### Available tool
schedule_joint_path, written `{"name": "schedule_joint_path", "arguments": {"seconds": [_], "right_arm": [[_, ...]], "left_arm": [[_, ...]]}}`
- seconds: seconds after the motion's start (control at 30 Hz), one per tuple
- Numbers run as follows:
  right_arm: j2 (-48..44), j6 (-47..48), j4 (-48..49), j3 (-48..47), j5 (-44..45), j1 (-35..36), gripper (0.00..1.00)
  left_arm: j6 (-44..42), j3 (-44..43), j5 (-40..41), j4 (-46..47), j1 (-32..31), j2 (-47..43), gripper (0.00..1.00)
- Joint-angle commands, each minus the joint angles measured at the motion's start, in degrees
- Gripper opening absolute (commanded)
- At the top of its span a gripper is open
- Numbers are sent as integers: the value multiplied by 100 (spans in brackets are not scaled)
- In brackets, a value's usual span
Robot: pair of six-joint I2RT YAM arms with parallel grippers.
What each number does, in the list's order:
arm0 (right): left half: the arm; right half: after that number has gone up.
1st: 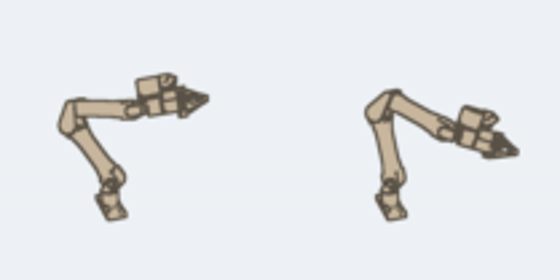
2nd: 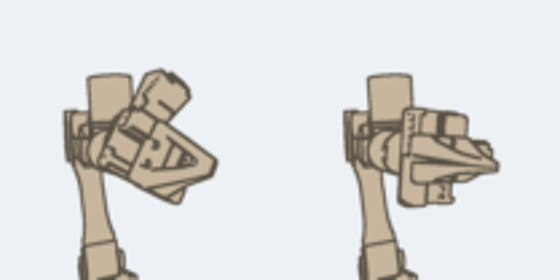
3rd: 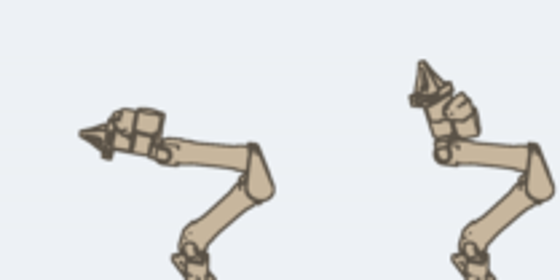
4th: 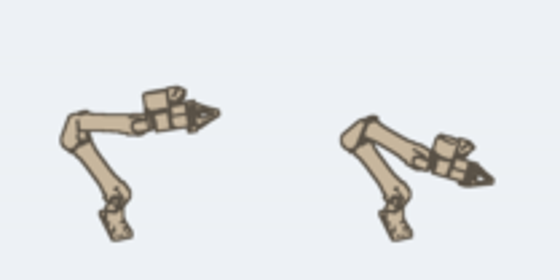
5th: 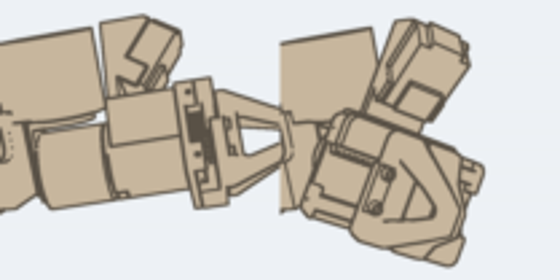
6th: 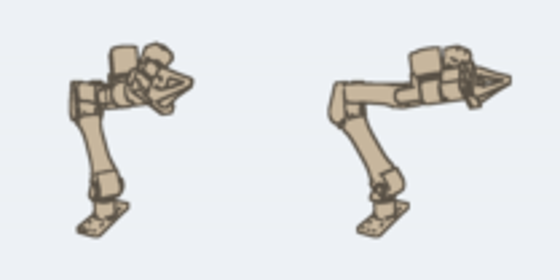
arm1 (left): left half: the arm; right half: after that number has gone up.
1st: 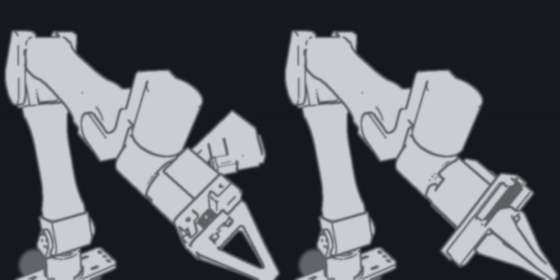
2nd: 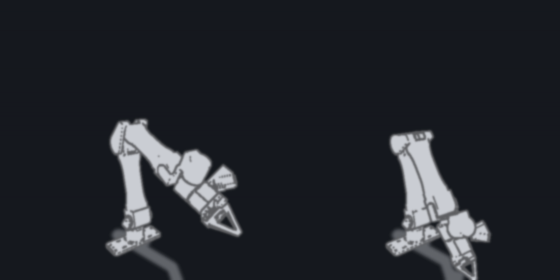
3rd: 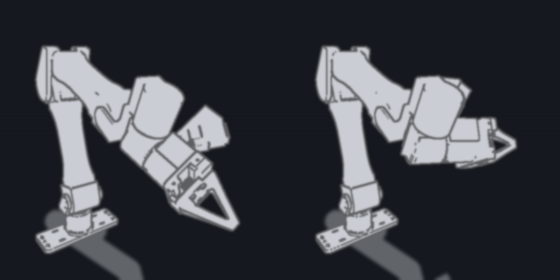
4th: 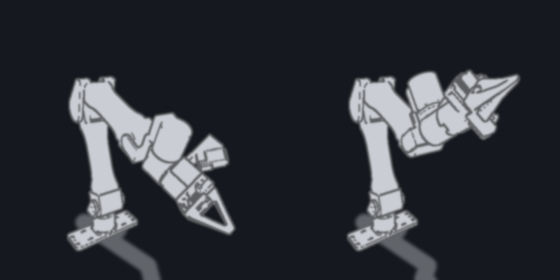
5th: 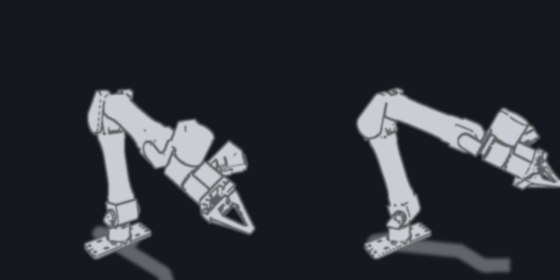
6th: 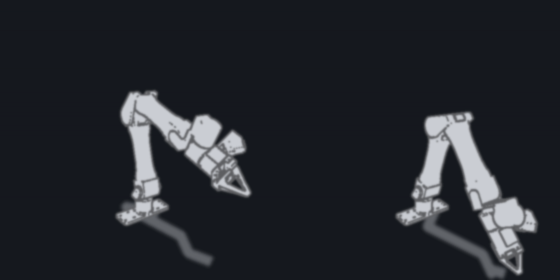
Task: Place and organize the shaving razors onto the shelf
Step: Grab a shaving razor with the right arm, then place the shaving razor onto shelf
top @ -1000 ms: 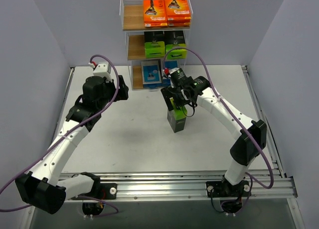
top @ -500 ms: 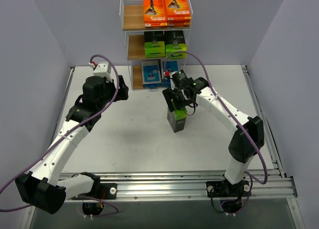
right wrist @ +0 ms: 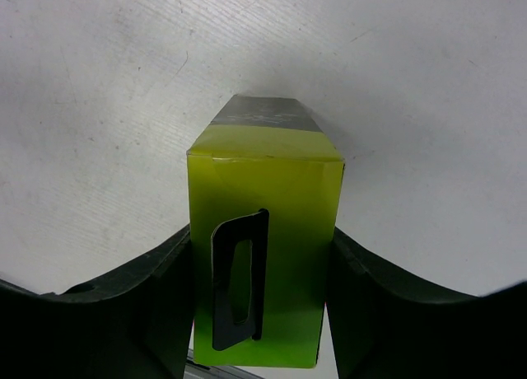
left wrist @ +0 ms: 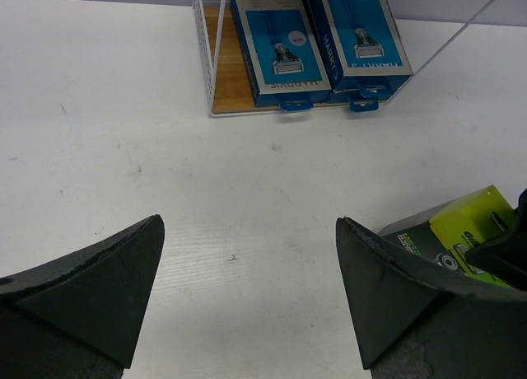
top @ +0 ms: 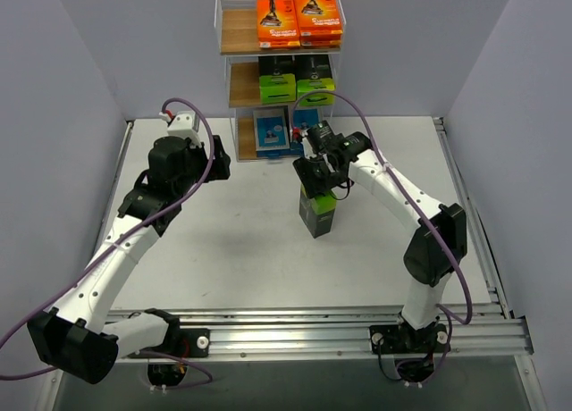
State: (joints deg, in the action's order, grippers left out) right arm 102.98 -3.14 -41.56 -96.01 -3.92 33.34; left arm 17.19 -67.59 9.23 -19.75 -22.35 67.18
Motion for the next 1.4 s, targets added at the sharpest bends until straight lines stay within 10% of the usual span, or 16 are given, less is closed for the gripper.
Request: {"name": "schedule_joint_path", "arguments": {"seconds": [0.0,0.33,0.97,1.37], "right_arm": [[170,164,-668,-348,-328,-12,29],[-199,-536,-213,-1078,-1207,-538,0],[-2722,-5258,5253,1655,-2815,-1717,0],[-2933,-6778,7635,2788,-1314,-1717,0]], "left_arm": [[-137,-219,52,32,20,-135,94],[-163,-193,236,32,11,-170,94],[-120,-131,579,68,2,-223,94],[-49,-114,580,76,-15,-231,94]]}}
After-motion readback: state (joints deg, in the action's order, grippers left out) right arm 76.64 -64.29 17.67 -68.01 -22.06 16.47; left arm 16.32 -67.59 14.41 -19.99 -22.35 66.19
